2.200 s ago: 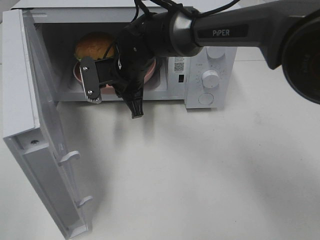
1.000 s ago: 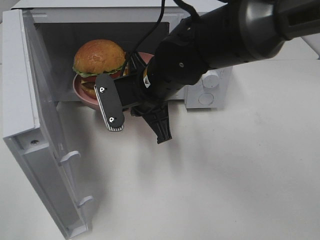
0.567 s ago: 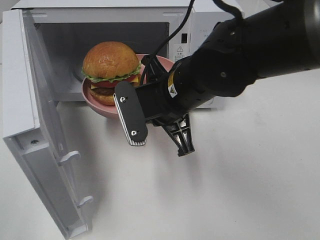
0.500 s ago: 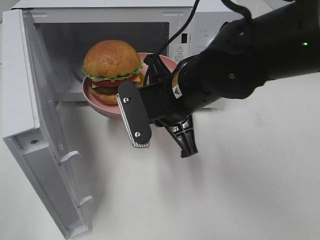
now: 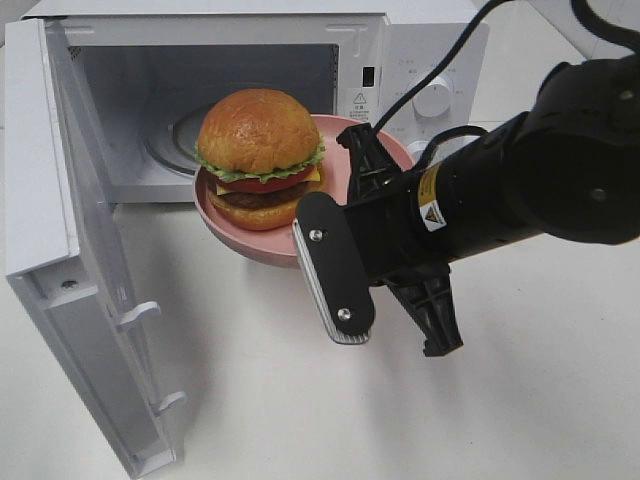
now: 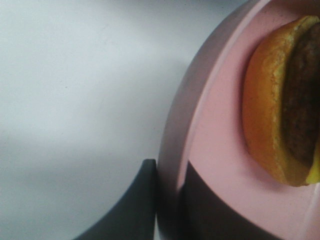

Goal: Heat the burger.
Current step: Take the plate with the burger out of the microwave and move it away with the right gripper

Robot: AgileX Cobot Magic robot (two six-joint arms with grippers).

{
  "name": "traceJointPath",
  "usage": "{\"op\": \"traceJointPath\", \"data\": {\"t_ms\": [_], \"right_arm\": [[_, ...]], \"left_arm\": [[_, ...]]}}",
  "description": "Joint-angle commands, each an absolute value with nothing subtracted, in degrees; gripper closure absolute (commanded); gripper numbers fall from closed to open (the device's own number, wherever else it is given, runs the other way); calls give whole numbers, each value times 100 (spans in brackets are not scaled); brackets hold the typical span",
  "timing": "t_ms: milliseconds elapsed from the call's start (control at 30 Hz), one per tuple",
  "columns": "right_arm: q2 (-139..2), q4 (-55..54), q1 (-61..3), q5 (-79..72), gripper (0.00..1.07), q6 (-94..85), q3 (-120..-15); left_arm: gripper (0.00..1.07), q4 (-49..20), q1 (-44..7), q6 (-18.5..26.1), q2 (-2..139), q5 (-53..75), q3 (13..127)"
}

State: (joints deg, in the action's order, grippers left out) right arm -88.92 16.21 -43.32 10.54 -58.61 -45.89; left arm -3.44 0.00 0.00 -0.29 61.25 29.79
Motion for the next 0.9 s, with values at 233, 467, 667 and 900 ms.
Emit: {"op": "traceJointPath", "data": {"t_ms": [233, 467, 667, 900], "right_arm": [[-7878, 1690, -4354, 739, 107, -5861, -3833], [-7225, 1696, -4354, 922, 107, -5689, -3306], [-6715, 1696, -4354, 1243, 107, -5615, -2968], [-6033, 1707, -4354, 1558, 107, -5346, -2561]], "left_arm": [[9, -355, 0, 0, -120, 6136, 2962], [9, -355, 0, 0, -120, 6136, 2962], [9, -355, 0, 0, -120, 6136, 2962], [9, -355, 0, 0, -120, 6136, 2962]]}}
